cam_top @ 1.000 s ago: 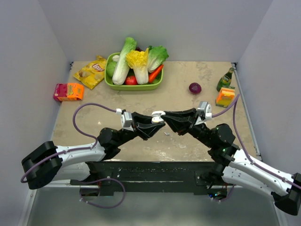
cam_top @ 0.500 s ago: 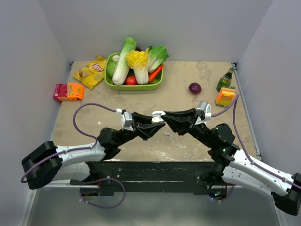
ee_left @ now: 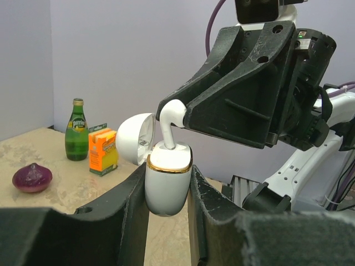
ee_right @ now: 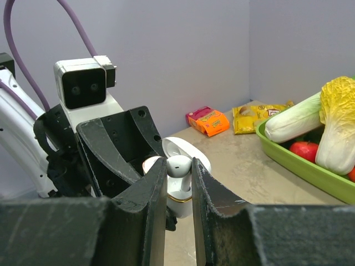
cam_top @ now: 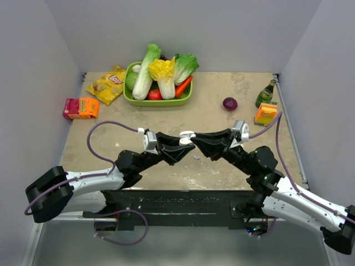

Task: Insert the wireless bluetooth earbuds into the charging case
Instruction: Place the earbud in the charging case.

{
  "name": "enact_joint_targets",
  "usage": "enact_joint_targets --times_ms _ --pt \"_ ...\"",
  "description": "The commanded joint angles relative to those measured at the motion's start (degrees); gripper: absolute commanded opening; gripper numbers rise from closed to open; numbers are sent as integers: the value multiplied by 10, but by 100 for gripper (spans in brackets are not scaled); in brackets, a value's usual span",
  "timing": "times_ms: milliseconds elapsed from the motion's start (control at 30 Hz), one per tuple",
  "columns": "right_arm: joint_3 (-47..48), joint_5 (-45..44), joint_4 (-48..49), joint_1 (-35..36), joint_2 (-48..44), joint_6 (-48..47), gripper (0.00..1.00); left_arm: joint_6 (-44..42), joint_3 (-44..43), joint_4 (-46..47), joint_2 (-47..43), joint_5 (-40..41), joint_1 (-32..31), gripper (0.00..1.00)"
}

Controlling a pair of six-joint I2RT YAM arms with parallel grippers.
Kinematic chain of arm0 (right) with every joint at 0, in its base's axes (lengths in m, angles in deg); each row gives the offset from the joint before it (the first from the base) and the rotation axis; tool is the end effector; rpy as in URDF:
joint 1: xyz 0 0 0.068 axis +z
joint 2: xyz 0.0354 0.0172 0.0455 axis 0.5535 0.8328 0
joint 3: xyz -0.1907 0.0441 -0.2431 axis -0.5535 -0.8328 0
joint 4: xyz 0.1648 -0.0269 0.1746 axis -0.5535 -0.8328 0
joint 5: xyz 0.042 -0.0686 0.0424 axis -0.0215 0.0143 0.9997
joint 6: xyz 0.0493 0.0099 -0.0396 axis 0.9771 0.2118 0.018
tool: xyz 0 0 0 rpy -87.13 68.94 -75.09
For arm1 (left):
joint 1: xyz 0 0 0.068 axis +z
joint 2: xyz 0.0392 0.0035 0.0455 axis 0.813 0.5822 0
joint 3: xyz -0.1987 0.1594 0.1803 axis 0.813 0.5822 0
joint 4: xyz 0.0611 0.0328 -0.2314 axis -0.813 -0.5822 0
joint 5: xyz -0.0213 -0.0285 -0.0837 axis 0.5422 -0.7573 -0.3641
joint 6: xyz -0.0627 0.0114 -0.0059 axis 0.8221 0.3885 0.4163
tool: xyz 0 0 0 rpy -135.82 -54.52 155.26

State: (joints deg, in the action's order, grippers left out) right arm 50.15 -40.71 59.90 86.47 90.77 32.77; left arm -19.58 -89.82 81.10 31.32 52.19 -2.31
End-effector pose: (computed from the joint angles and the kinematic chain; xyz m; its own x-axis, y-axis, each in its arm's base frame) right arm 0.0713 0.1014 0.3772 0.0217 0.3940 -0.9189 -0.8708 0.4589 0.1762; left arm 0.1095 -0.1843 0.3398 -0.0751 -0.5084 -0.8579 0.9474 0.2320 -0.2204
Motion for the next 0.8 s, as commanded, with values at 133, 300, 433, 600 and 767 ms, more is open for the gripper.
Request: enact_joint_targets --times_ms 133,300,433,600,767 --pt "6 14 -30 0 9 2 3 -4 -16 198 -6 -2 -2 0" --pt "10 6 -40 0 9 9 15 -4 -12 199 -9 -3 -2 0" --pt "9 -12 -44 0 0 14 21 -5 -8 203 -13 -4 -2 0" --pt "8 -31 -48 0 -8 17 21 -6 -4 206 -14 -2 -2 0" --pt "7 -35 -50 0 -10 17 15 -8 -2 210 -14 1 -2 0"
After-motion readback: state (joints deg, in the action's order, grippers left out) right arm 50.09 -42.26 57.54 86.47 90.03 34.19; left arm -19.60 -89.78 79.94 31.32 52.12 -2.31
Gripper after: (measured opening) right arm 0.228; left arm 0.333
